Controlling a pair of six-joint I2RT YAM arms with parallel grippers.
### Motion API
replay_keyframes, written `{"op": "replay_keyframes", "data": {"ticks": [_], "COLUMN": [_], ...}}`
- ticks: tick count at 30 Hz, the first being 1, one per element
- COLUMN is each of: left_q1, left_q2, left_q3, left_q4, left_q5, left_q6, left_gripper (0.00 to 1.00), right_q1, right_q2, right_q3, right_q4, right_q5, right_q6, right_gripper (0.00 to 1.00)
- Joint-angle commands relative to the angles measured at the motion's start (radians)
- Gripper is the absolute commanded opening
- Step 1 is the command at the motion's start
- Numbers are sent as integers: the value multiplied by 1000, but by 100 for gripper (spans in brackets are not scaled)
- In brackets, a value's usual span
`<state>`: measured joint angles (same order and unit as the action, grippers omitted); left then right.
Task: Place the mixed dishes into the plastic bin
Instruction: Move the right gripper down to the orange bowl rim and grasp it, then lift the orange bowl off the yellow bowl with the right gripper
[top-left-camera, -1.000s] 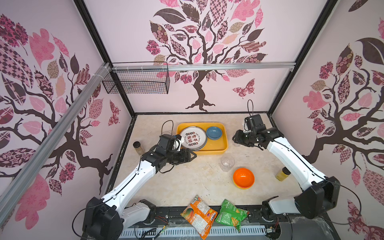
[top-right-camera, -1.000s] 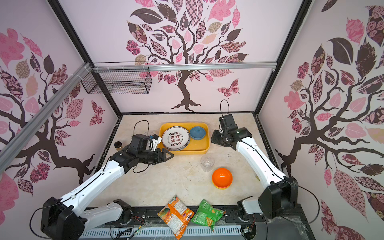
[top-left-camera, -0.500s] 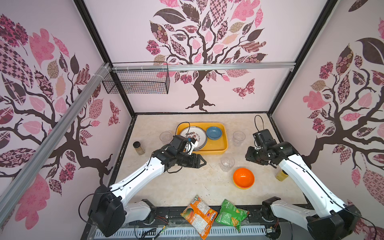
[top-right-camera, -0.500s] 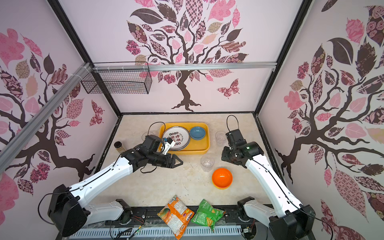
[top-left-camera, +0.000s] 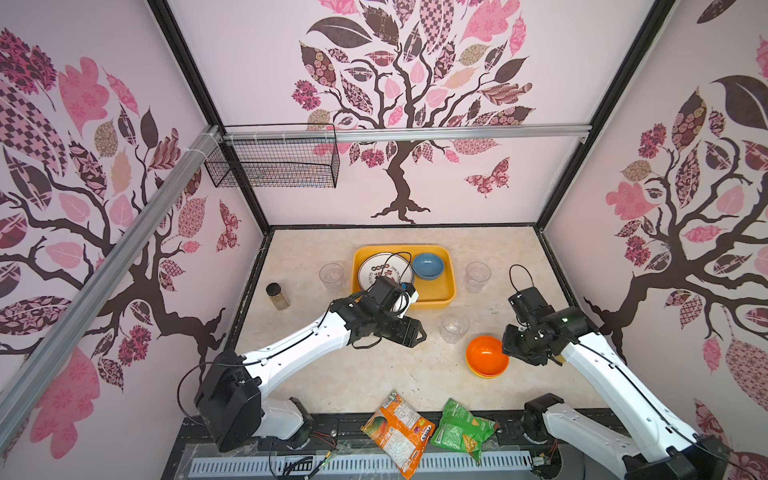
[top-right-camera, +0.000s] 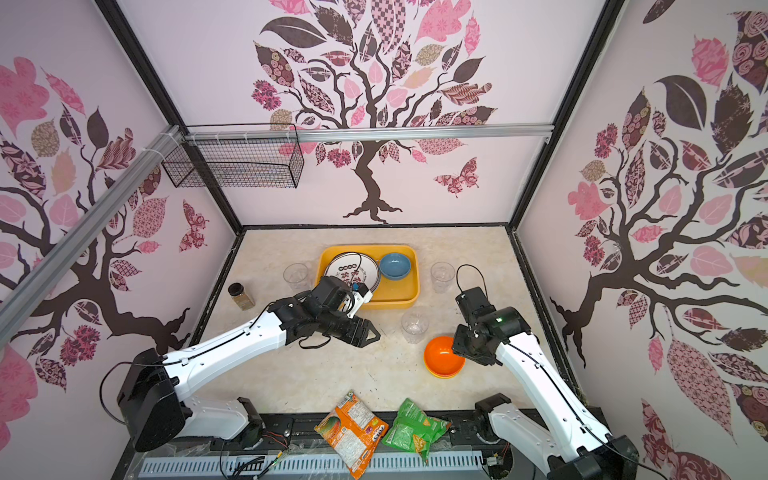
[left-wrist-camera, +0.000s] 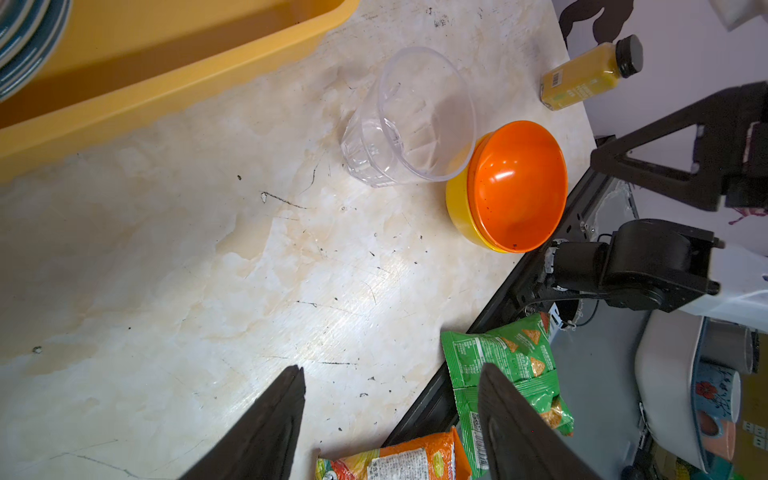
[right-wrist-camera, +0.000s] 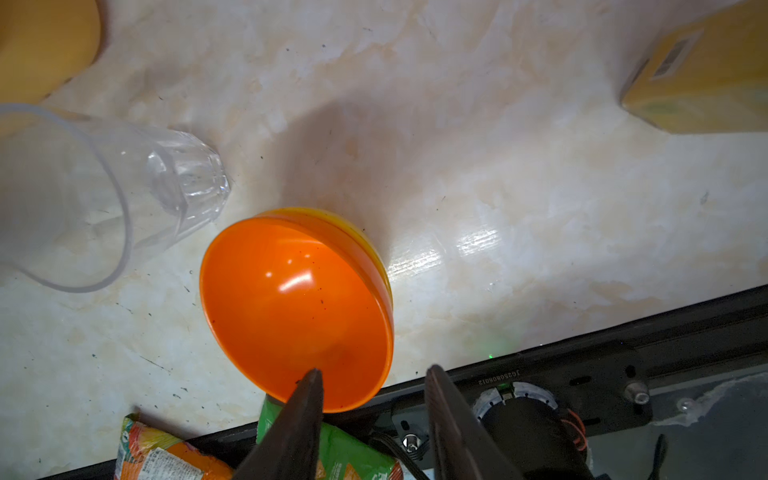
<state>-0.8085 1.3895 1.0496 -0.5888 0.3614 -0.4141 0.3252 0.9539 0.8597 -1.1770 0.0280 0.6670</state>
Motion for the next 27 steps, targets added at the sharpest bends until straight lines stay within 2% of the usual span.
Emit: {"op": "replay_keyframes", "data": {"ticks": [1,6,13,27], "left_q1": [-4,-8,-8,-8], "left_q2": [3,6,7,15], "left_q3": [37,35,21,13], "left_q4": [6,6,13,31], "left_q5": [-19,-27,-35,-36], "left_q6": [20,22,13,-8], "left_gripper": [69,69,69,67], "right_q1": [0,-1,0,0], "right_q2": [-15,-17,5,19], "right_q3": [-27,-86,-148,-140], "right_q4": [-8,29,85,75], "right_q5": [-33,-53,-86,-80], "right_q6": [31,33,34,11], "right_gripper": [43,41,32,13]}}
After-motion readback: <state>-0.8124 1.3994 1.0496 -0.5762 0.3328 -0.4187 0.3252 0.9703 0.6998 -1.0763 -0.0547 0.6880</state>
